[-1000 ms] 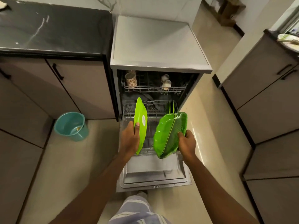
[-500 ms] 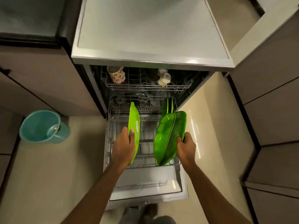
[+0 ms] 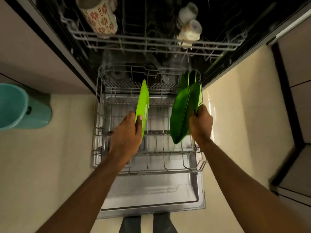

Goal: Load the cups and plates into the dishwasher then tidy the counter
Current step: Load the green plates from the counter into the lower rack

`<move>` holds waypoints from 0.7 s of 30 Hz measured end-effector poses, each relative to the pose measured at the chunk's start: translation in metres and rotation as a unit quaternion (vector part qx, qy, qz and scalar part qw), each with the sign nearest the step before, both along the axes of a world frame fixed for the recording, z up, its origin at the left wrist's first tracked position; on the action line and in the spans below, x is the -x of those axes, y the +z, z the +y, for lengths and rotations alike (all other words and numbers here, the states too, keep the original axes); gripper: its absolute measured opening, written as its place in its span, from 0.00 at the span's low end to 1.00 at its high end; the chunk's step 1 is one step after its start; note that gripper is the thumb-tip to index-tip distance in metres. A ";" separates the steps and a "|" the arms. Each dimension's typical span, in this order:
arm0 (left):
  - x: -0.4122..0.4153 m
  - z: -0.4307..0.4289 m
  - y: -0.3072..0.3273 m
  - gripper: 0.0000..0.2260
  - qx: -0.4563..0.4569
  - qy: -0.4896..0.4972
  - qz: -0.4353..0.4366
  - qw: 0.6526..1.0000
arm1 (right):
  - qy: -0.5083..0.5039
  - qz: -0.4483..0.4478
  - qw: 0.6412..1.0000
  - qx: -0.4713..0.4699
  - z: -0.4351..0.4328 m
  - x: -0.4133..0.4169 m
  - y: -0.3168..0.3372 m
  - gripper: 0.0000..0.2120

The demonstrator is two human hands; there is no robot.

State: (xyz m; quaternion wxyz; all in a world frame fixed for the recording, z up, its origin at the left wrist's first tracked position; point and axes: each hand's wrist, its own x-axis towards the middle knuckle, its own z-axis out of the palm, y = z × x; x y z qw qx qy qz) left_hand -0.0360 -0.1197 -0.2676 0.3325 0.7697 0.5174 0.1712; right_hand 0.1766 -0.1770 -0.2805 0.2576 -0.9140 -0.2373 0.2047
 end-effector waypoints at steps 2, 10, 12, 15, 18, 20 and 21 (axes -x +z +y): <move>-0.004 0.001 -0.012 0.09 0.003 0.003 0.004 1.000 | 0.013 -0.029 0.999 0.035 0.014 -0.013 -0.009 0.03; -0.004 -0.007 -0.036 0.12 0.036 0.027 -0.020 0.999 | 0.057 -0.100 0.991 0.066 0.068 -0.043 -0.033 0.11; -0.002 -0.008 -0.040 0.10 0.046 0.033 -0.019 0.998 | 0.058 -0.100 0.992 0.056 0.079 -0.046 -0.041 0.12; 0.001 -0.010 -0.047 0.06 0.051 0.029 -0.030 0.998 | 0.072 -0.115 0.989 0.061 0.089 -0.051 -0.051 0.13; 0.004 -0.011 -0.054 0.06 0.047 0.021 -0.033 0.998 | 0.093 -0.126 0.985 0.072 0.094 -0.058 -0.063 0.14; 0.005 -0.012 -0.057 0.07 0.046 0.023 -0.029 0.998 | 0.101 -0.128 0.984 0.074 0.097 -0.062 -0.072 0.13; 0.005 -0.012 -0.058 0.07 0.043 0.024 -0.028 0.998 | 0.103 -0.126 0.984 0.076 0.099 -0.063 -0.076 0.13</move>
